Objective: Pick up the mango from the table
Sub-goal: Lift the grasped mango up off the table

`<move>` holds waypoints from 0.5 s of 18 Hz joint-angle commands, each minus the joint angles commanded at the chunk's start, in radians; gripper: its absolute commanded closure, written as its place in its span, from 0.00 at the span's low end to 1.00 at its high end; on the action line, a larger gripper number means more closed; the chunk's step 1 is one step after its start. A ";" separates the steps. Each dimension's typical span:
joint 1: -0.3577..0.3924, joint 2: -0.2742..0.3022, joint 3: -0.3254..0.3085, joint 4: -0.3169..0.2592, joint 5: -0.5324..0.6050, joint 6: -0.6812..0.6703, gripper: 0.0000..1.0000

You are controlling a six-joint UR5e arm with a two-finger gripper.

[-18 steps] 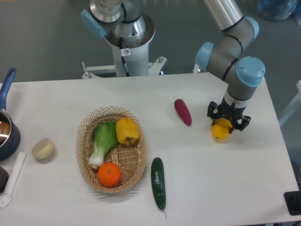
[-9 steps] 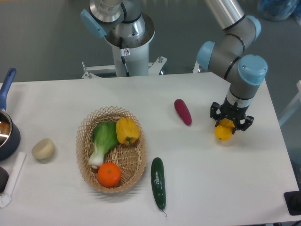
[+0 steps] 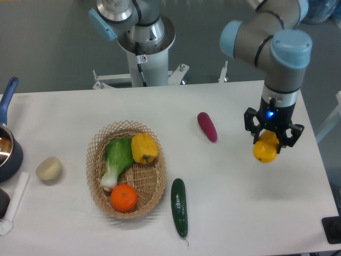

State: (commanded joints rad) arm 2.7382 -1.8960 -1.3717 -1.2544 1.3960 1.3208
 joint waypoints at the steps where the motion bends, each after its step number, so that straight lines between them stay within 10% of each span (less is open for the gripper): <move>1: -0.006 0.009 0.017 -0.032 -0.012 0.000 0.86; 9: -0.008 0.046 0.032 -0.089 -0.034 0.000 0.86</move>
State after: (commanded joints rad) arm 2.7305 -1.8500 -1.3392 -1.3438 1.3622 1.3208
